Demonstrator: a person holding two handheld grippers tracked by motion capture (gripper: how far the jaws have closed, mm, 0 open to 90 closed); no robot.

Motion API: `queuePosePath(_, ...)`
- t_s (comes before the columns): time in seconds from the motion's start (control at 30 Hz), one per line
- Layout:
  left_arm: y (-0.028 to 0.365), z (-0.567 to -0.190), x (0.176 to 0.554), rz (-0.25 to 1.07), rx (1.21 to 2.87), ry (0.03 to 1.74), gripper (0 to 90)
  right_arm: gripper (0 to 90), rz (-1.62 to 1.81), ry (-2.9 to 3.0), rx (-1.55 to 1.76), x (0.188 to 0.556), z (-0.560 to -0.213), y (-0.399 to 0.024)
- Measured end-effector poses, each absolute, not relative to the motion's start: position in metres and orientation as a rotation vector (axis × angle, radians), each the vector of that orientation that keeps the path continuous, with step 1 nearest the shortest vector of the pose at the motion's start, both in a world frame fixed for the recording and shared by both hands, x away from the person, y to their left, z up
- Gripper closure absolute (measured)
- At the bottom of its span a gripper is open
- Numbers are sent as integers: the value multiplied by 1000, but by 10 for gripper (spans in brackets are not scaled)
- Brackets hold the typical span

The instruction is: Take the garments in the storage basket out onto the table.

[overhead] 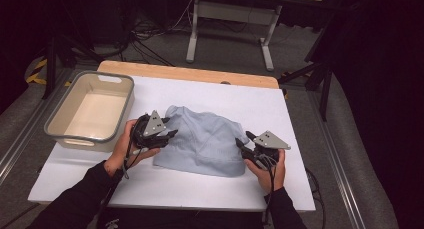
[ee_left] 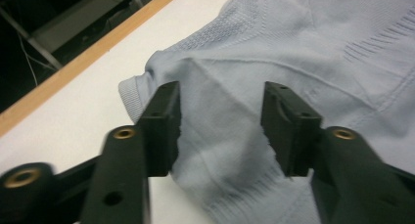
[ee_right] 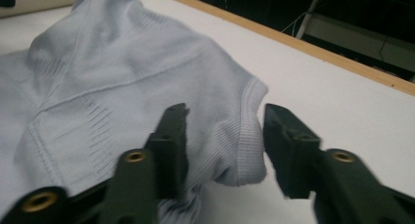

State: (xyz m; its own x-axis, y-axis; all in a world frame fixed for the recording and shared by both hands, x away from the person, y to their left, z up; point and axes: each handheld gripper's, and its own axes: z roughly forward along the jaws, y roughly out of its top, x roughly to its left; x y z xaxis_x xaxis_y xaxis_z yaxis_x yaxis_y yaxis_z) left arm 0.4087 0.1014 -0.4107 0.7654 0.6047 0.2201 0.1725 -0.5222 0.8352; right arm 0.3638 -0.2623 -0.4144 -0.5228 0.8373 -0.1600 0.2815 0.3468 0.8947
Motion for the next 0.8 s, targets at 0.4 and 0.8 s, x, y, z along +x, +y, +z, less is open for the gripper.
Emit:
queuePosePath(0.4,101,-433,433,557,2142,632,244,366,1190,1972,1087,383,-424,-267)
queuePosePath(0.8,98,-454,442,445,2273,635,403,472,1118,2066,1091,390,-437,-264)
